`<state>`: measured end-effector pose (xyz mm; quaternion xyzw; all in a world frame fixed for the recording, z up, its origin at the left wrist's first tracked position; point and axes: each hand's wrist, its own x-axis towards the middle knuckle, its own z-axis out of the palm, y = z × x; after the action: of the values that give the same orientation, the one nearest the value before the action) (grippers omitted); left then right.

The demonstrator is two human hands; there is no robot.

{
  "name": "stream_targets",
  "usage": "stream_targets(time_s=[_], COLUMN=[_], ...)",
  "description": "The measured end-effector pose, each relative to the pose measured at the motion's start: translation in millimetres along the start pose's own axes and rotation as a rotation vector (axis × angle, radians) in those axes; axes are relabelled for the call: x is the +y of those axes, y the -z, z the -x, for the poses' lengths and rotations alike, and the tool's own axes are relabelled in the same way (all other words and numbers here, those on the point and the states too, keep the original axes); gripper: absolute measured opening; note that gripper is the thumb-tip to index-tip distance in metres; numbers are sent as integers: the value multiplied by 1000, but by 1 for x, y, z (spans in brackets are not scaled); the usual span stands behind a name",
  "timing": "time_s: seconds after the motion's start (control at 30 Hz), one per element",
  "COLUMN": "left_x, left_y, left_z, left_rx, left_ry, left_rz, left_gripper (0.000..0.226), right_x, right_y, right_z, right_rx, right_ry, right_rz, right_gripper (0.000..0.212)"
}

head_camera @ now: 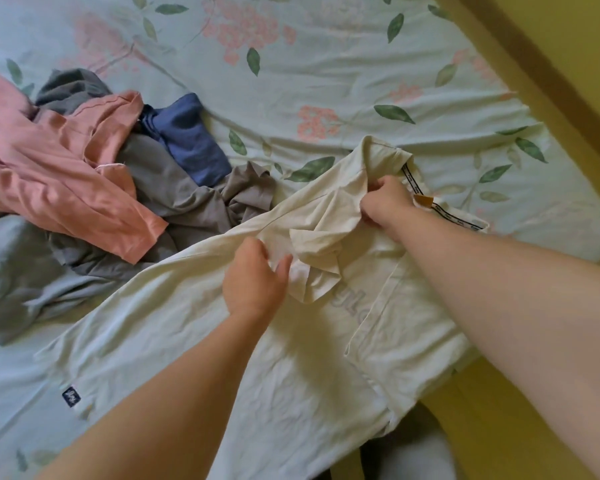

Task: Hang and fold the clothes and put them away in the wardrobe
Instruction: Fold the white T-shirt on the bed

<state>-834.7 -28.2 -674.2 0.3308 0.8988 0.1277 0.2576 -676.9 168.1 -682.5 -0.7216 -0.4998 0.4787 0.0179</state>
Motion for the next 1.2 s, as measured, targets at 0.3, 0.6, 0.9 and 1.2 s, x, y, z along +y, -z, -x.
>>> stream_targets(time_s=[0.3,0.6,0.9,1.2], left_x=[22,11,-16,-14], left_y=[-25,-14,-8,-14], left_z=[19,32,63,58], left_rx=[-167,-194,-156,-154], left_ry=[-223,-233,-201,-46], left_rz=[-190,-198,-173,-119], left_gripper=[44,18,6,7], right_x=[13,65,95,101], right_y=[-32,19,29,21], right_z=[63,51,61,74], right_rx=[-171,-85,-224,-102], right_ry=[912,822,564,643], right_rz=[655,600,685,903], right_gripper=[43,13,19,17])
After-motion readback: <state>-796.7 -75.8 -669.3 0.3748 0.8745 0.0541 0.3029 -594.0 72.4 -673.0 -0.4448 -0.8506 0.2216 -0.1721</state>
